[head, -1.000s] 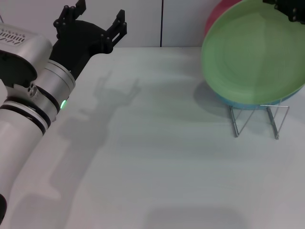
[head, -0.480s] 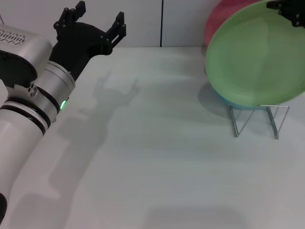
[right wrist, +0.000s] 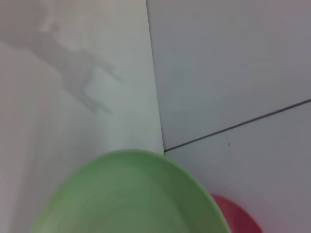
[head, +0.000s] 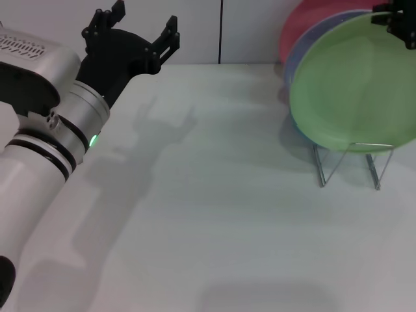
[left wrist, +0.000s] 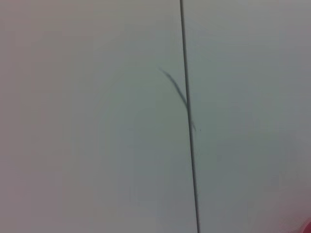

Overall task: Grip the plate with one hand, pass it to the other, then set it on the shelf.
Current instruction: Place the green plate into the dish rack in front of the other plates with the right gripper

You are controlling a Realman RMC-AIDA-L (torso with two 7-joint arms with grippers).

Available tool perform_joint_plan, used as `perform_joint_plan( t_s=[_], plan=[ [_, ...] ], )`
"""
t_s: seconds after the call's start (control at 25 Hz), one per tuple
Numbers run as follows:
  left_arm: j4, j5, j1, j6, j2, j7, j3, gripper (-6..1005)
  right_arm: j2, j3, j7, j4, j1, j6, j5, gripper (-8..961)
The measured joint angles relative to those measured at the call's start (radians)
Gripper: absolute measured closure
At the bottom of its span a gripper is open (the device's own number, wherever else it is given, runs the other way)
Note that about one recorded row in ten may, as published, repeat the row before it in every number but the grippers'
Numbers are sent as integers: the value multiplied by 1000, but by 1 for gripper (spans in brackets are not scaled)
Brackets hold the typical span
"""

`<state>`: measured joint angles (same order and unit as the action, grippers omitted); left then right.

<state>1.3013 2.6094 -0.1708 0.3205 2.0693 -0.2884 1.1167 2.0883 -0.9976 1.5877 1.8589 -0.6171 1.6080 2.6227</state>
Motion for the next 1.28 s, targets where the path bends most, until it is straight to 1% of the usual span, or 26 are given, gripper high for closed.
perform_joint_plan(
  t_s=[0.4, 0.96, 1.28],
  plan=[
    [-16, -14, -23, -6, 0, 0, -3, 138, 0, 1, -3, 3, 16, -7, 5, 888],
    [-31, -14, -37, -7, 0, 17, -6, 138, 4, -2, -1, 8, 33, -21, 6, 848],
    [-55, -14, -75, -43, 0, 20, 0, 138, 5, -22, 57, 38, 38, 29, 14, 826]
  ],
)
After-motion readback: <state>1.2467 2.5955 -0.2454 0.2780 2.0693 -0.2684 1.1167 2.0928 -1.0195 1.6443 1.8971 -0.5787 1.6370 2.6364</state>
